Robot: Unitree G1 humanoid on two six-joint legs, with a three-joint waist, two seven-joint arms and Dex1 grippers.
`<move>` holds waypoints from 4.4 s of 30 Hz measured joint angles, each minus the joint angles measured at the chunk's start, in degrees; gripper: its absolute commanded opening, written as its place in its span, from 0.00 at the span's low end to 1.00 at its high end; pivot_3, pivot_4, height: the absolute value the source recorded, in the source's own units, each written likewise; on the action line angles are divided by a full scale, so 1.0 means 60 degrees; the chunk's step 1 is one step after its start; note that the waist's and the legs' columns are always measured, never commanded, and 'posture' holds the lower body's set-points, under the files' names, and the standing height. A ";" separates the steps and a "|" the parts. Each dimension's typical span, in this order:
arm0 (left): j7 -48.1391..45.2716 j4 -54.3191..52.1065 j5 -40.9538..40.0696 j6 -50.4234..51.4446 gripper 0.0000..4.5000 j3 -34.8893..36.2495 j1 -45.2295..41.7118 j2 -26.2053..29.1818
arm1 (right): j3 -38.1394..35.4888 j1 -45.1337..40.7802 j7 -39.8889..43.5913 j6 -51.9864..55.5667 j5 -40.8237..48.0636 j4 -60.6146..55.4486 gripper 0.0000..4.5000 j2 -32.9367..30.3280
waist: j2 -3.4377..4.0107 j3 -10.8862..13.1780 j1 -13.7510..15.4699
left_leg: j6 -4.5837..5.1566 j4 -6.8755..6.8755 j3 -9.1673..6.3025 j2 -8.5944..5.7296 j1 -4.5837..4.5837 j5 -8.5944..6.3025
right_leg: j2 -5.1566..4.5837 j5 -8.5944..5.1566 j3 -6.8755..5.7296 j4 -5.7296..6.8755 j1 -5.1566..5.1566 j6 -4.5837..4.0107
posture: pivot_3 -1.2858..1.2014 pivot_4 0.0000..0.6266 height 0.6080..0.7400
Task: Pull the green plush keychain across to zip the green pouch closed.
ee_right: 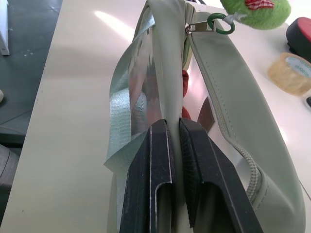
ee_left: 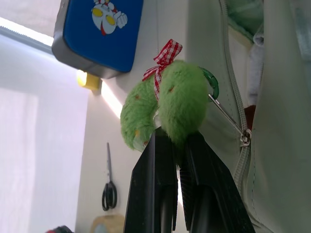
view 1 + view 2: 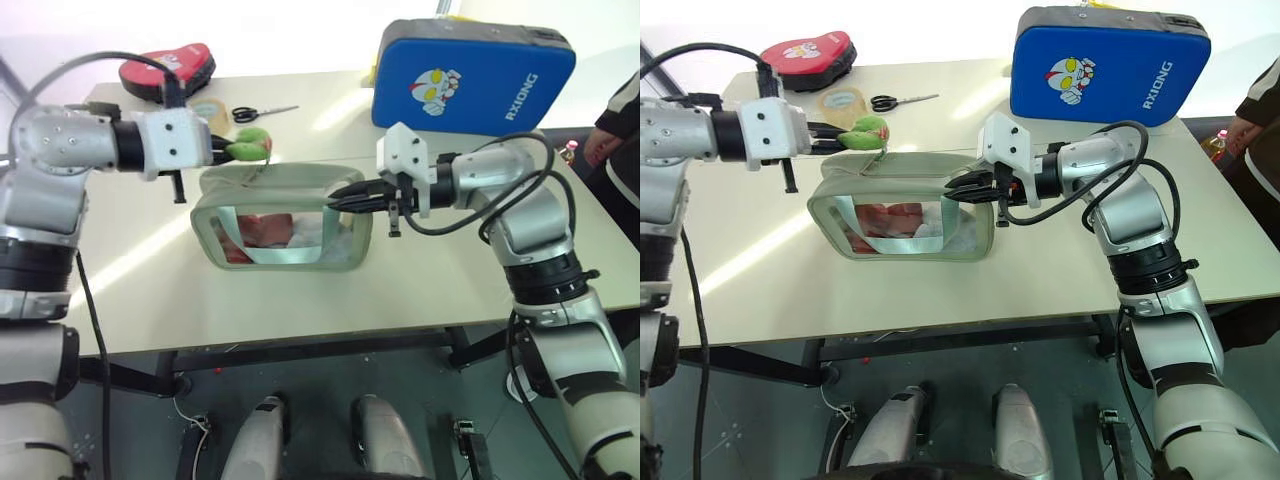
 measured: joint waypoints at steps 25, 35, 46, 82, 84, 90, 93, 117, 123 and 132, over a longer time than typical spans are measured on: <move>-0.0855 -0.1044 -0.2193 0.4980 0.98 0.1784 0.0444 0.1405 | 0.0078 -0.0040 0.0030 -0.0167 0.0013 0.0220 0.00 0.0008 | 0.0000 0.0000 -0.0041 | 0.0003 0.0003 -0.0003 0.0002 0.0003 -0.0001 | 0.0003 -0.0002 -0.0002 0.0024 -0.0004 0.0004 | 0.52 0.24 1.00; 0.0288 -0.4352 -0.4486 0.9196 0.98 0.3888 0.3942 0.1631 | 0.0099 -0.0051 0.0093 -0.0164 0.0042 0.0281 0.00 -0.0014 | 0.0001 0.0000 -0.0117 | 0.0002 0.0003 -0.0016 0.0006 0.0005 -0.0002 | 0.0004 -0.0003 -0.0003 0.0032 -0.0003 0.0002 | 0.52 0.24 1.00; 0.1590 -0.4768 -0.3527 0.7769 0.48 0.3205 0.5695 0.0614 | 0.0157 -0.0248 0.0163 -0.0193 0.0001 0.0534 0.00 0.0097 | 0.0001 -0.0001 -0.0004 | -0.0001 0.0000 -0.0013 0.0009 0.0009 -0.0003 | 0.0003 -0.0001 -0.0001 0.0017 0.0000 -0.0005 | 0.52 0.24 1.00; 0.1803 -0.4628 -0.3966 0.8048 0.00 0.3117 0.5064 0.0527 | -0.0861 -0.2979 -0.2927 0.2767 0.1139 0.3192 0.99 0.3146 | 0.0003 0.0000 0.0021 | -0.0002 -0.0015 -0.0010 0.0015 0.0001 -0.0002 | 0.0013 0.0005 0.0003 0.0013 -0.0018 -0.0015 | 0.52 0.24 1.00; 0.1850 -0.4629 -0.3959 0.8014 0.00 0.3086 0.5064 0.0516 | -0.0740 -0.2980 -0.2983 0.2716 0.0973 0.3575 0.99 0.3238 | 0.0003 0.0000 0.0023 | -0.0002 -0.0016 -0.0009 0.0014 0.0001 -0.0002 | 0.0013 0.0006 0.0003 0.0007 -0.0016 -0.0015 | 0.52 0.24 1.00; 0.1861 -0.4662 -0.3977 0.8015 0.00 0.3080 0.5065 0.0517 | -0.0466 -0.3107 -0.2952 0.1998 0.0421 0.4613 0.99 0.3288 | 0.0003 0.0000 -0.0012 | -0.0002 -0.0017 -0.0009 0.0014 0.0002 -0.0002 | 0.0015 0.0006 0.0003 0.0010 -0.0019 -0.0015 | 0.52 0.24 1.00; 0.1862 -0.4665 -0.3979 0.8016 0.00 0.3080 0.5073 0.0518 | -0.0369 -0.3165 -0.2790 0.1711 0.0236 0.4908 0.88 0.3304 | 0.0003 0.0000 -0.0015 | -0.0002 -0.0017 -0.0008 0.0014 0.0002 -0.0002 | 0.0015 0.0006 0.0004 0.0010 -0.0020 -0.0015 | 0.52 0.24 1.00; 0.1884 -0.4677 -0.3986 0.7986 0.00 0.3074 0.5072 0.0520 | -0.0777 -0.3693 -0.1680 0.1823 0.0046 0.4652 0.01 0.1564 | 0.0003 0.0001 -0.0001 | -0.0002 -0.0017 -0.0006 0.0015 0.0001 -0.0003 | 0.0015 0.0006 0.0003 0.0006 -0.0018 -0.0015 | 0.52 0.24 1.00; 0.1887 -0.4672 -0.3961 0.7977 0.00 0.3070 0.5073 0.0522 | -0.0845 -0.3039 -0.1593 0.1829 -0.0106 0.4452 0.01 0.0318 | 0.0004 0.0001 -0.0002 | -0.0001 -0.0017 -0.0002 0.0016 0.0001 -0.0003 | 0.0014 0.0006 0.0005 0.0004 -0.0018 -0.0015 | 0.52 0.24 1.00; 0.1852 -0.4646 -0.3867 0.7824 0.00 0.2944 0.5030 0.0523 | -0.1527 -0.1837 -0.2262 0.2043 -0.0140 0.4158 0.01 -0.0682 | 0.0004 0.0001 0.0005 | -0.0001 -0.0017 0.0002 0.0018 0.0001 -0.0003 | 0.0013 0.0005 0.0008 0.0001 -0.0014 -0.0015 | 0.52 0.24 1.00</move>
